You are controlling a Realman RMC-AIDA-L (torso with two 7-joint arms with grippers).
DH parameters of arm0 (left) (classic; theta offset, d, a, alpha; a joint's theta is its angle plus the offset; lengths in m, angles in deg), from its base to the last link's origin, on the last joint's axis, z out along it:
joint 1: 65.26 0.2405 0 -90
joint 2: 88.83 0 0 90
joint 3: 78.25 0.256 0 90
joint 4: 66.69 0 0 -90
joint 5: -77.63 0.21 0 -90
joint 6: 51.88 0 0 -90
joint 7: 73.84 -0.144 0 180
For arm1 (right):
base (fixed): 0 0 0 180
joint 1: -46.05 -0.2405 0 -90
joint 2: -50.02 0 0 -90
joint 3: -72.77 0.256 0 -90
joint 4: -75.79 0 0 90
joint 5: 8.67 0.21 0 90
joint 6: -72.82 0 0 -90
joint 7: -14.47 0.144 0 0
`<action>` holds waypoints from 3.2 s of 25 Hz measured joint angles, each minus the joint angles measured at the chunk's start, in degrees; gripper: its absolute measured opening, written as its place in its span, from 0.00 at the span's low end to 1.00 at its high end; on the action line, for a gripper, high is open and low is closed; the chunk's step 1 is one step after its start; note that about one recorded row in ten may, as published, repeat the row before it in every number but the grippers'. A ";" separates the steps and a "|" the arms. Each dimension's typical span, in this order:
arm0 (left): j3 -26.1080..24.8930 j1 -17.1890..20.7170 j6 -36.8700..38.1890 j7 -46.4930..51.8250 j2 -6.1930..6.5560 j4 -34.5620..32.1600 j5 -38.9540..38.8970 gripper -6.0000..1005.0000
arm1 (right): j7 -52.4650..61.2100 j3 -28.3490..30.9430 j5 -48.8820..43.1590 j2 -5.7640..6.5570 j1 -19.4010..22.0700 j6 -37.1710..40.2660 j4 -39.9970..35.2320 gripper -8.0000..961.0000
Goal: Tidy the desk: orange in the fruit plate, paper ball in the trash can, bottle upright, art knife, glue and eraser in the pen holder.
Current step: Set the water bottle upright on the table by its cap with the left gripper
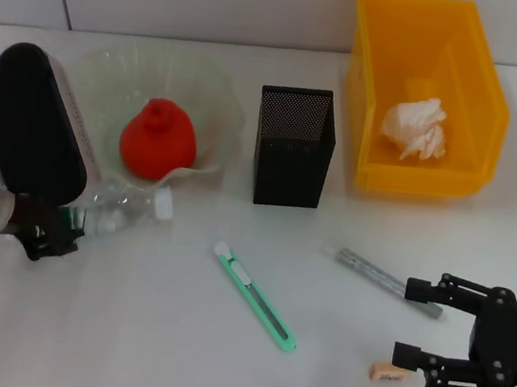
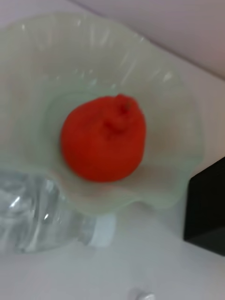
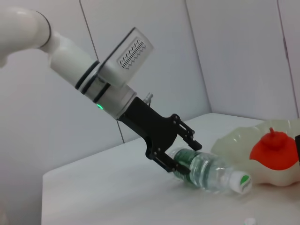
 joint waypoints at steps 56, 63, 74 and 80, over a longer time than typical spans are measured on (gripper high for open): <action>14.52 -7.83 -9.65 -3.11 -0.53 6.34 -0.79 0.64 | 1.30 -0.03 -0.73 0.44 -1.11 0.53 0.09 0.87; 14.44 -9.09 -9.94 -3.12 -0.53 8.72 -0.11 0.64 | 1.31 -0.04 -0.73 0.35 -1.11 0.52 0.05 0.87; 14.45 -10.26 -11.56 -3.37 -0.53 10.90 -0.04 0.63 | 1.35 -0.04 -0.73 0.19 -1.22 0.52 0.14 0.87; 14.35 -11.73 -13.14 -3.69 -0.53 13.85 -0.05 0.63 | 1.38 -0.13 -0.73 0.18 -1.37 0.52 0.18 0.87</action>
